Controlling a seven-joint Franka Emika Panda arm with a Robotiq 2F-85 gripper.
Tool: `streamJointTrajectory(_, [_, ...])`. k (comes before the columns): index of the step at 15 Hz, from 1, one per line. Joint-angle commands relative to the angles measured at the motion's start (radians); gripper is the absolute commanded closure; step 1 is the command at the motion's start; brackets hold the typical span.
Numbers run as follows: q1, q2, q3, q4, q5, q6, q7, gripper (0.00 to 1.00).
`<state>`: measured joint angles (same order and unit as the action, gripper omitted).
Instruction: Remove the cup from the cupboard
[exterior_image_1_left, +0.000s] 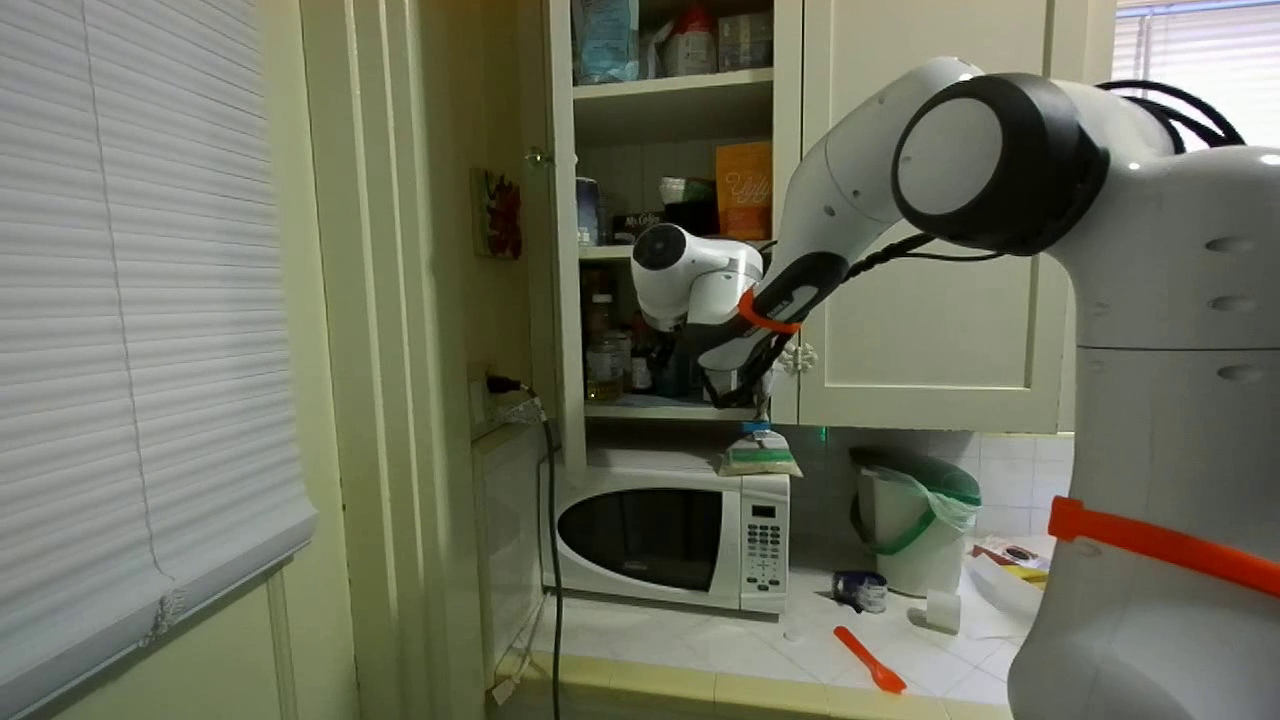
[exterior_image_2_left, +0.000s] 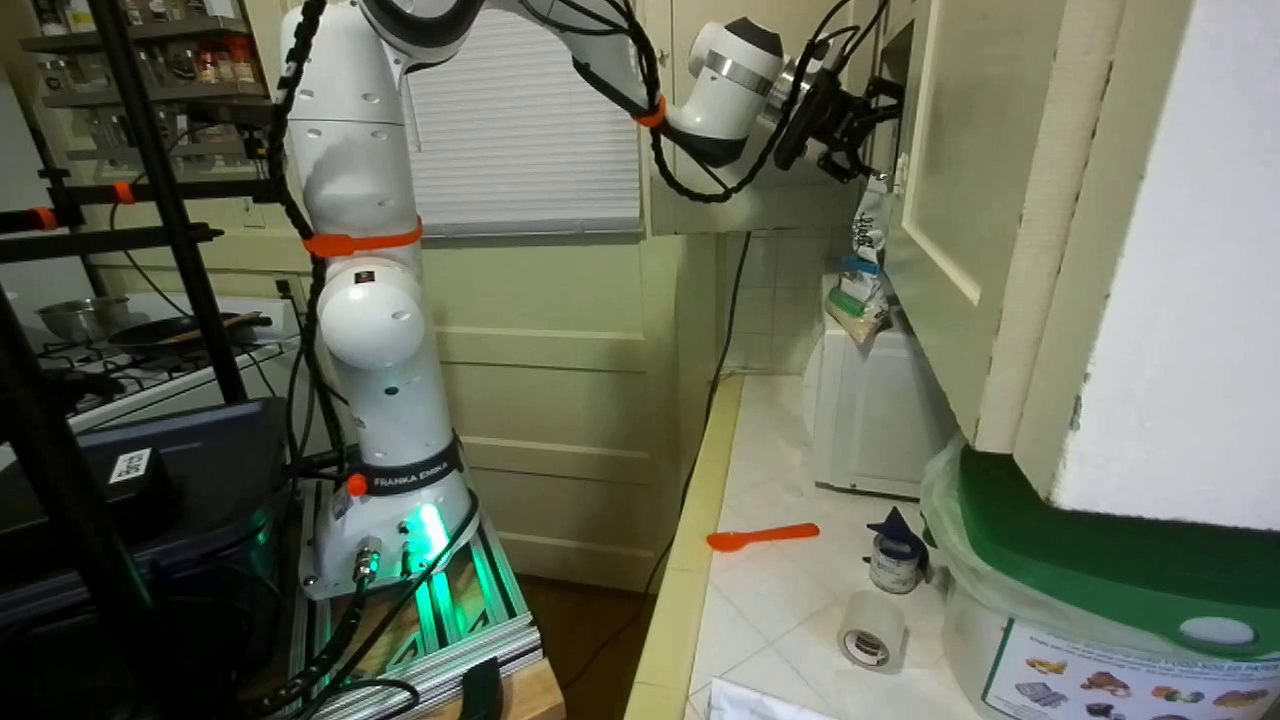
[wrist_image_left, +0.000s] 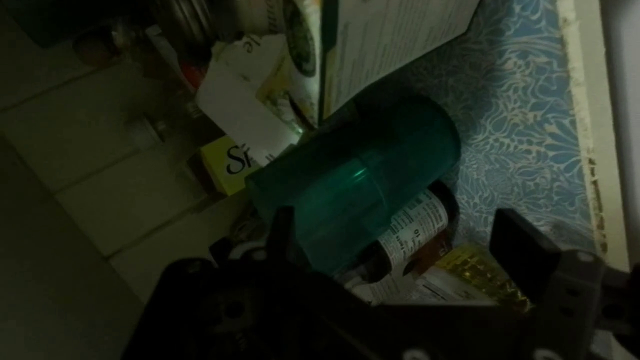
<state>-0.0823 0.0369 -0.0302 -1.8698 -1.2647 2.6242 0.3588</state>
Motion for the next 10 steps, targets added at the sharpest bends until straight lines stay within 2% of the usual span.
streamJointTrajectory(1, [-0.006,0.055,-0.007,0.057,-0.054,0.058,0.028,0.0])
streamJointTrajectory(10, [-0.006,0.124,-0.031,0.132,-0.147,0.138,0.079,0.0])
